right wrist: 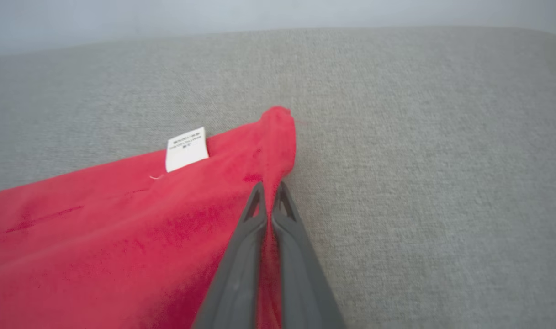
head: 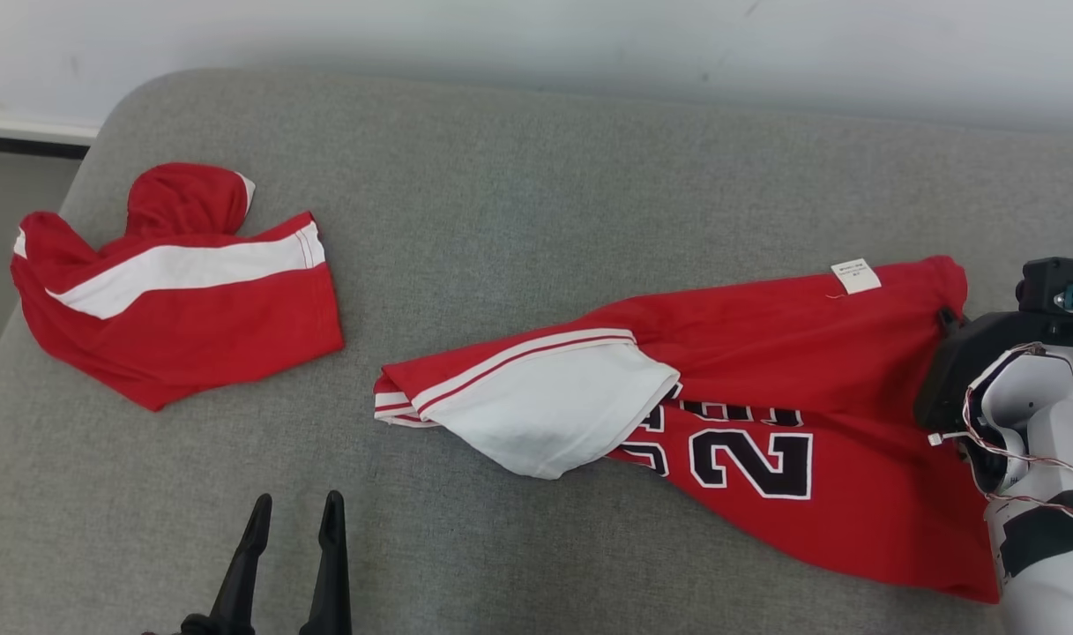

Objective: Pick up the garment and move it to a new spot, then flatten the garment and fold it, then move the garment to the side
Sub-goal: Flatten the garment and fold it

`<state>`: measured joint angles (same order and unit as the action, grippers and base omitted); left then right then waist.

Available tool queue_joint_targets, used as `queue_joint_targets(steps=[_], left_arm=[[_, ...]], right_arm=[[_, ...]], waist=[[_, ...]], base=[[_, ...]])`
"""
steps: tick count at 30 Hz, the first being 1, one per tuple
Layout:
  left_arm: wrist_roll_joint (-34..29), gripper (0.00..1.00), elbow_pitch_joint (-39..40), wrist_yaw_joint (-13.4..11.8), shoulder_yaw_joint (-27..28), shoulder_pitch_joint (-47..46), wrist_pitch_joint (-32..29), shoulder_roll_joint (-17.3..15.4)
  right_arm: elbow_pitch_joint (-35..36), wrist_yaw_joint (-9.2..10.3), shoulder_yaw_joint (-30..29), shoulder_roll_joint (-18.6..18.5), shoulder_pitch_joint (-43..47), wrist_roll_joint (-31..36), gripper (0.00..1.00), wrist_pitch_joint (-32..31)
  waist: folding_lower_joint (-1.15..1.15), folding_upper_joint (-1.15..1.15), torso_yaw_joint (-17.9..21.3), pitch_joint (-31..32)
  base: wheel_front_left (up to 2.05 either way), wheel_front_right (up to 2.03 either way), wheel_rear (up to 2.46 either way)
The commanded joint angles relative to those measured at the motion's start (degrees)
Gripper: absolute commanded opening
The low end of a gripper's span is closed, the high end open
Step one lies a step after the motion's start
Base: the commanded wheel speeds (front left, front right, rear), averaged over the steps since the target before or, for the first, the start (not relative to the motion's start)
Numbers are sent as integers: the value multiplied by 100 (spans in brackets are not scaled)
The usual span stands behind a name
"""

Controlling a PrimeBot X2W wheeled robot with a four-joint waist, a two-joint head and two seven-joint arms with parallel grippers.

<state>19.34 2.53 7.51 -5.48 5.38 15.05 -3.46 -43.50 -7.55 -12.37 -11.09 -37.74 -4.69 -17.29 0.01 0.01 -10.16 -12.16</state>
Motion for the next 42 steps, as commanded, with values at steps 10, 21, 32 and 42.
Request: queue_joint_targets(steps=[10, 21, 32, 42], left_arm=[[23, 100, -47, -5, 106, 245, 18, 5], [61, 100, -86, -5, 160, 387, 18, 13], [112, 100, -196, -5, 118, 403, 18, -43], [61, 100, -268, -5, 252, 533, 18, -43]], right_arm=[[1488, 13, 359, 19, 1060, -712, 0, 188], [3401, 14, 54, 456, 3077, -846, 0, -178], [2926, 14, 5, 730, 3804, -336, 100, 183], [2947, 14, -189, 809, 3940, -297, 100, 1029]], waist=[[-1, -1, 328, 495], [-1, -1, 581, 788], [-1, -1, 594, 968], [-1, -1, 609, 1187]], base=[[0, 0, 0], [0, 0, 0], [0, 0, 0], [0, 0, 0]])
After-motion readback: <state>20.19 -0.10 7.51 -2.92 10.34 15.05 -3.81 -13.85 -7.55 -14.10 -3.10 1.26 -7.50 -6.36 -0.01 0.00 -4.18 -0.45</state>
